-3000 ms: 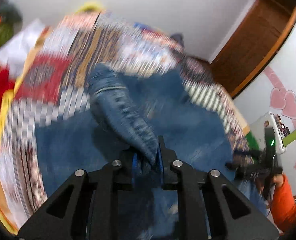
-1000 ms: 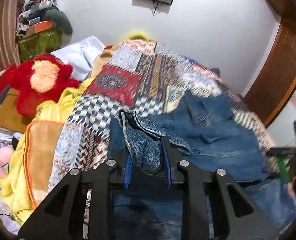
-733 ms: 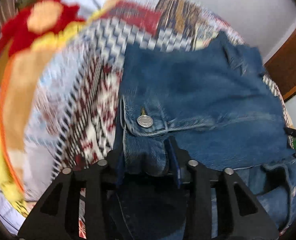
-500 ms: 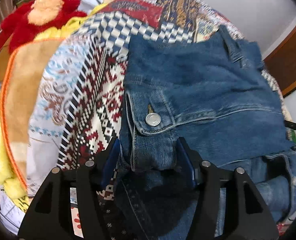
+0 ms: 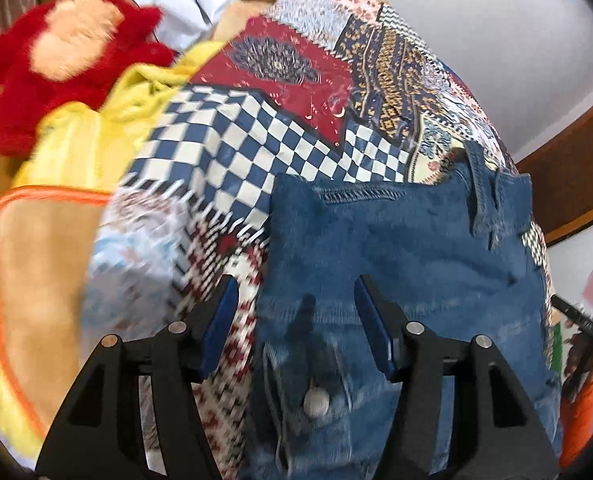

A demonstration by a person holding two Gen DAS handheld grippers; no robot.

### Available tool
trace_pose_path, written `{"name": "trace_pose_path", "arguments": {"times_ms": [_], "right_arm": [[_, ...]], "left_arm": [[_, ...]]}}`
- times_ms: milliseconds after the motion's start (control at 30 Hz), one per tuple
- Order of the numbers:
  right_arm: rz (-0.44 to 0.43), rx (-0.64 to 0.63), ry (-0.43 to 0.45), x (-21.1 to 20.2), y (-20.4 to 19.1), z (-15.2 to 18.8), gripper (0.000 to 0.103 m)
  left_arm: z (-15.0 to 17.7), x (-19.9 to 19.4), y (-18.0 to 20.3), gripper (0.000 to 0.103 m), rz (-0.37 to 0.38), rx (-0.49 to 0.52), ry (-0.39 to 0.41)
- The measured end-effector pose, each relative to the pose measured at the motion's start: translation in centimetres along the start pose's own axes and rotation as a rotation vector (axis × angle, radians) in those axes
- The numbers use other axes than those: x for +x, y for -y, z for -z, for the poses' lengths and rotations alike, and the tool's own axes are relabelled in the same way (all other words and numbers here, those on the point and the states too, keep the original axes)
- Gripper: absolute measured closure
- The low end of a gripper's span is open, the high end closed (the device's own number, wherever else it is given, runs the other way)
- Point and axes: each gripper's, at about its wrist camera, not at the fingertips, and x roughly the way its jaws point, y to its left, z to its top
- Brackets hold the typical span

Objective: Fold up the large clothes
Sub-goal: 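Grasp the denim jacket's hem with both tools, then lift the hem toward the collar with both tools and open them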

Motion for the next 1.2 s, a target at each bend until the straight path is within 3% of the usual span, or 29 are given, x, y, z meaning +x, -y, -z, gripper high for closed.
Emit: {"name": "trace_pose_path", "arguments": {"times_ms": [133,167,267,333,367,400,433,500,567,667,800,933,1067,1200], "right_arm": [[-0.008,0.036,-0.023,2.4,1.3,-1.7,0.026],[-0.019,0.051,-0.029,2.9,1.7,-2.1,0.033],[-0.078,0.136,-0.066,5.0,3.0,-3.3,0.038],[-0.113,0.173,-0.051,5.4,3.3,-3.5,0.043],[-0.142,0.18,-0.041,5.4,3.2,-3.6,0.065],[-0.183,0.185,-0.048,5.6,3.0,-3.7,0.071],[-0.182,0.195,-0.062,5.9,2.8,-3.8,0.074],[-0.152,0.164,-0.05,6.1,2.2,-3.9,0.082],[-0.115,0.114,-0.021,5.6,1.4,-4.2,0.087],[-0.097,0.063,0.051,3.8,0.3,-4.9,0.088],[-0.085,-0.019,0.141,0.8,-1.2,-6.1,0.089],[-0.064,-0.071,0.211,-1.7,-2.3,-7.9,0.089],[-0.025,-0.1,0.277,-3.2,-2.8,-10.2,0.089],[0.026,-0.112,0.295,-2.3,-3.0,-12.2,0.089]], "left_arm": [[-1.3,3.2,-0.6,0.044,0.051,-0.04,-0.058],[-1.5,4.0,-0.6,0.044,0.068,-0.046,-0.063],[-2.1,5.2,-0.7,0.044,0.117,-0.076,-0.063],[-2.4,5.9,-0.9,0.055,0.129,-0.11,-0.063],[-2.6,6.1,-0.9,0.06,0.125,-0.118,-0.062],[-2.9,6.3,-1.0,0.077,0.1,-0.124,-0.057],[-3.1,6.4,-1.1,0.086,0.078,-0.128,-0.059],[-3.2,6.3,-1.1,0.091,0.071,-0.135,-0.062],[-3.4,5.4,0.1,0.093,0.01,-0.081,-0.036],[-3.6,2.6,3.0,0.094,-0.056,0.043,0.044],[-4.2,-1.9,6.7,0.094,-0.087,0.162,0.16],[-5.7,-5.3,8.2,0.094,-0.066,0.189,0.252],[-7.2,-5.5,8.1,0.094,-0.085,0.184,0.281],[-8.9,-2.2,7.0,0.094,-0.139,0.158,0.237]]}}
